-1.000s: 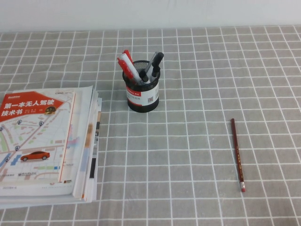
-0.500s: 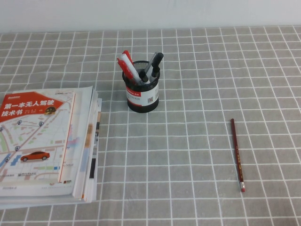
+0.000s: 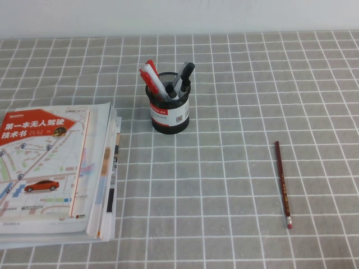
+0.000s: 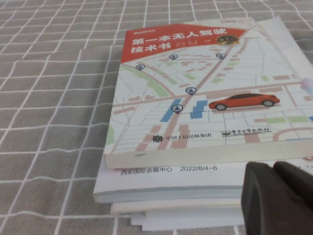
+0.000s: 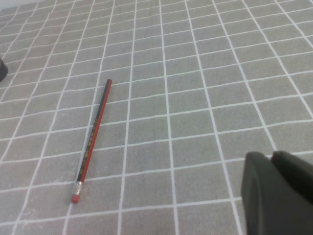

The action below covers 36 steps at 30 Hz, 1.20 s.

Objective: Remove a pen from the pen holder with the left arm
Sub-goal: 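Take a marker out of the pen holder and lay it on the table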

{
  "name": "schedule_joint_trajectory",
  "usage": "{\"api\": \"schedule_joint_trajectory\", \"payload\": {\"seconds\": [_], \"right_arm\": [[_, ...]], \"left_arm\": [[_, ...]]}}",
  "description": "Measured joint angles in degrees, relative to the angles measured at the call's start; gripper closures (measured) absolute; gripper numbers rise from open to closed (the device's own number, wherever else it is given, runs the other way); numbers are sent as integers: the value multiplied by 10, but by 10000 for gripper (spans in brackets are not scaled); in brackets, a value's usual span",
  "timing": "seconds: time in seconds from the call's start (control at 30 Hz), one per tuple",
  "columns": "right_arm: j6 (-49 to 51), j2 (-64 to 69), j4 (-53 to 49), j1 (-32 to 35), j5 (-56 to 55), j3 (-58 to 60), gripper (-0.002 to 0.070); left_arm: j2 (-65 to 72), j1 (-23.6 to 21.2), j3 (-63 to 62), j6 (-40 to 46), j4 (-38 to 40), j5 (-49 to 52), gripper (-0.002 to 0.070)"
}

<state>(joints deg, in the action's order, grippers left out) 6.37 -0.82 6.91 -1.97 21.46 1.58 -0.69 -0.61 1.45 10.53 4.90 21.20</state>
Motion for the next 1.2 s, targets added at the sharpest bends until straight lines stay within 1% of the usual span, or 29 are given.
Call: {"api": "schedule_joint_trajectory", "payload": {"seconds": [0.17,0.27,1.2], "right_arm": [[0,0,2,0,0,0,689],[0,0,5,0,0,0,689],[0,0,9,0,0,0,688]], "left_arm": [[0,28,0,0,0,1,678],[0,34,0,1,0,2,678],[0,34,0,1,0,3,678]]}}
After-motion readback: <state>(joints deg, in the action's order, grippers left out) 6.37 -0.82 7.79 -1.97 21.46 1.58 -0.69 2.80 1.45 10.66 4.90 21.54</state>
